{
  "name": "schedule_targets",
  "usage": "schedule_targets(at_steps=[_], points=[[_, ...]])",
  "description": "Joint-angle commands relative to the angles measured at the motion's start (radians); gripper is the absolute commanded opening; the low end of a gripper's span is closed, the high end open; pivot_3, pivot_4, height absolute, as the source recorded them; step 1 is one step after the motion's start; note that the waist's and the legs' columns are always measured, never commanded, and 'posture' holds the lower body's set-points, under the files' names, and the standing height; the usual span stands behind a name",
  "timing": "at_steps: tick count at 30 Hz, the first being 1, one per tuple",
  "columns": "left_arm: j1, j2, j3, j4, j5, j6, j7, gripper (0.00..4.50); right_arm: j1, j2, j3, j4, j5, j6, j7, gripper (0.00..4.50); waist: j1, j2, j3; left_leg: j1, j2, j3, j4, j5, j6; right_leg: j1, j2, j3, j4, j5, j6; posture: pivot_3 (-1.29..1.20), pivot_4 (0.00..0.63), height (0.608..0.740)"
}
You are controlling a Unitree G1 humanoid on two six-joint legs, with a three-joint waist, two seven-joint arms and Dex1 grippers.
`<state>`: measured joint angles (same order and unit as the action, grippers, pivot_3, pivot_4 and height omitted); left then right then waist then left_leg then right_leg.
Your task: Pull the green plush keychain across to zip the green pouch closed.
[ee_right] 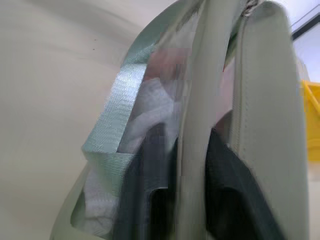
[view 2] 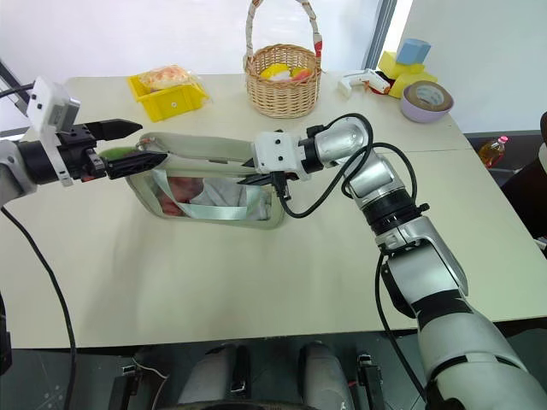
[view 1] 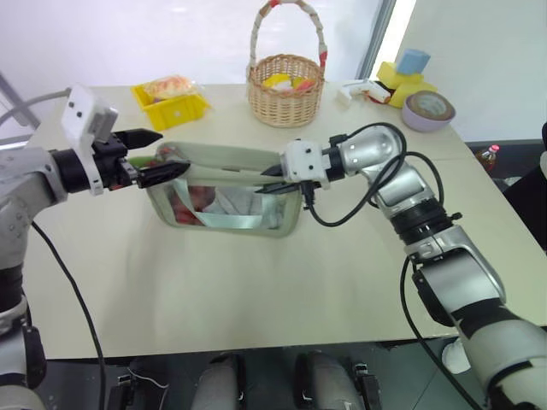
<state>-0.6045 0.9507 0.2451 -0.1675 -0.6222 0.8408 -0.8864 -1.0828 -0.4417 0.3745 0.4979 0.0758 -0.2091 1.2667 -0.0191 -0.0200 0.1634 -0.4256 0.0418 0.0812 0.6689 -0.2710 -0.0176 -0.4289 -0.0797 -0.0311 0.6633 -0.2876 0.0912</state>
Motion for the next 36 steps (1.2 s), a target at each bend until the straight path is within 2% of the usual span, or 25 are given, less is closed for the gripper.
schedule_targets(at_steps=[1,5,11,16,20,23,26,27,28,30,36], points=[[-0.031,0.014,0.012,-0.002,-0.009,-0.004,-0.006,4.50,-0.018,-0.040,-0.063,-0.044,0.005,-0.004,0.003,2.72,0.001,0.000,0.000,0.000,0.000,0.000,0.000,0.000,0.000,0.000,0.000,0.000,0.000,0.000,0.000,0.00,0.150,0.739],[-0.031,0.039,0.024,0.013,-0.015,0.002,-0.032,4.50,-0.003,-0.115,-0.104,-0.165,0.044,0.096,0.045,2.72,0.007,0.000,0.000,-0.001,0.000,0.000,0.000,0.000,0.000,0.000,0.000,0.000,0.000,0.000,0.000,0.00,0.150,0.739],[-0.062,0.161,0.076,0.173,0.027,-0.040,-0.082,4.50,0.110,-0.245,-0.199,-0.447,0.126,0.398,0.018,2.72,0.002,0.000,0.000,0.000,0.000,0.000,0.000,0.000,0.000,0.000,0.000,-0.001,0.000,0.000,0.000,0.00,0.150,0.739],[-0.048,0.222,0.072,0.236,0.044,-0.075,-0.138,4.50,0.221,-0.202,-0.199,-0.546,0.125,0.500,-0.077,2.72,0.002,0.000,0.000,0.002,-0.001,0.001,0.000,0.000,0.000,0.000,0.000,0.000,0.000,0.000,0.000,0.00,0.150,0.739],[-0.027,0.248,0.071,0.262,0.051,-0.080,-0.177,4.50,0.236,-0.096,-0.187,-0.496,0.099,0.526,-0.189,2.72,0.001,0.000,0.000,0.002,-0.002,0.001,0.000,0.000,0.000,0.000,0.000,0.000,0.000,0.000,0.000,0.00,0.150,0.739],[0.036,0.265,0.091,0.251,0.063,-0.083,-0.193,4.50,0.256,-0.069,-0.183,-0.496,0.099,0.521,-0.207,2.72,0.002,0.000,0.000,0.001,-0.002,0.001,0.000,0.000,0.000,0.000,0.000,0.000,0.000,0.000,0.000,0.00,0.150,0.739],[0.126,0.290,0.112,0.234,0.088,-0.117,-0.215,4.50,0.278,-0.072,-0.177,-0.519,0.103,0.507,-0.203,1.95,0.005,0.000,0.000,0.001,0.000,0.001,0.000,0.000,0.000,0.000,0.000,0.000,0.000,0.000,0.000,0.00,0.150,0.739],[0.153,0.296,0.120,0.241,0.099,-0.133,-0.218,4.50,0.282,-0.075,-0.174,-0.523,0.103,0.501,-0.197,1.25,0.006,0.000,0.000,0.001,0.000,0.001,0.000,0.000,0.000,0.000,0.000,0.000,0.000,0.000,0.000,0.00,0.150,0.739],[0.171,0.297,0.129,0.246,0.104,-0.141,-0.219,4.50,0.286,-0.079,-0.171,-0.523,0.101,0.491,-0.190,0.94,0.005,0.000,0.000,0.001,0.000,0.001,0.000,0.000,0.000,0.000,0.000,0.000,0.000,0.000,0.000,0.00,0.150,0.739],[0.196,0.291,0.144,0.244,0.099,-0.141,-0.222,4.50,0.291,-0.084,-0.168,-0.517,0.098,0.475,-0.183,0.04,0.006,0.000,0.000,0.001,0.000,0.001,0.000,-0.001,0.001,0.000,0.000,0.000,0.000,0.000,0.000,0.00,0.150,0.739],[0.212,0.198,0.092,0.194,0.126,-0.195,-0.160,4.50,0.278,-0.083,-0.162,-0.495,0.095,0.443,-0.174,0.04,0.006,0.000,0.000,0.001,0.000,0.001,0.000,-0.001,0.001,0.000,0.000,0.000,0.000,0.000,0.000,0.00,0.150,0.739]])
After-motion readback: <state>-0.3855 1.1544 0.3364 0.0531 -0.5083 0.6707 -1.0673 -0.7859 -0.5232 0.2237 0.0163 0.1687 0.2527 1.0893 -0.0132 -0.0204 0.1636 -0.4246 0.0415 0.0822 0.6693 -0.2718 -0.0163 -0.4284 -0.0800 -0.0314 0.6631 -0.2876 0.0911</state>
